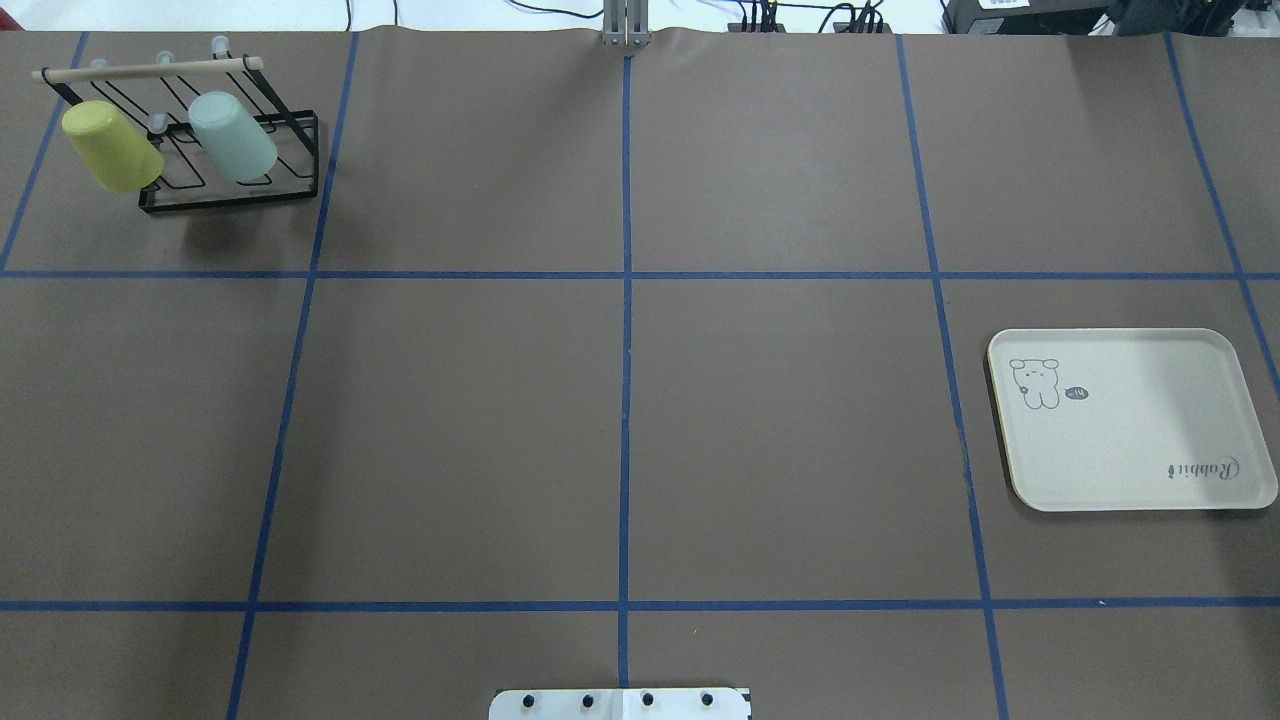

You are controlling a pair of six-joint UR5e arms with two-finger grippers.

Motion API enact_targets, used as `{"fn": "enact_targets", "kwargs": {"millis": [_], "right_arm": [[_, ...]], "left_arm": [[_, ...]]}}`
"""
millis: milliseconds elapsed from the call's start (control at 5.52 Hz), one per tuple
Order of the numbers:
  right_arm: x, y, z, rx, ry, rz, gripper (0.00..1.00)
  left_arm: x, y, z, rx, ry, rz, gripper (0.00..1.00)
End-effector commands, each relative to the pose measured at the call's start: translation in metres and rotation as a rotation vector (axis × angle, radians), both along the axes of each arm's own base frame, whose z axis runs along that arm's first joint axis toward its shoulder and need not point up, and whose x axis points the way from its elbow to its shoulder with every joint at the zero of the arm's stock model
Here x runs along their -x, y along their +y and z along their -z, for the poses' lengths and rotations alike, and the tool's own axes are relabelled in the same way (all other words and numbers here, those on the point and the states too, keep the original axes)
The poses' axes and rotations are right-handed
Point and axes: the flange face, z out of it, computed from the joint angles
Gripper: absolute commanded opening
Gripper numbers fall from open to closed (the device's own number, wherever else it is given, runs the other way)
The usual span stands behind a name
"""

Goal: Left arm grabs green cup and hands to right arm on tray

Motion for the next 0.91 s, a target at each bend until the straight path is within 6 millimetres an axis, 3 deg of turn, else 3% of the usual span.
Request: {"fn": "enact_targets", "kwargs": {"millis": [0, 362, 725], "right_arm": [[0.0, 0.0, 0.001, -0.001, -0.004, 0.0, 1.0], [0.001, -0.003, 0.004, -0.009, -0.004, 0.0, 1.0], [0.002, -0.01, 0.015, -0.08, -0.02, 0.002, 1.0]], "left_arm": [[0.0, 0.0, 0.0, -0.023, 0.001, 0.0, 1.0], [0.0, -0.005, 0.01, -0.06, 0.002, 0.002, 1.0], [0.0, -0.043, 0.041, -0.132, 0.004, 0.004, 1.0]]}}
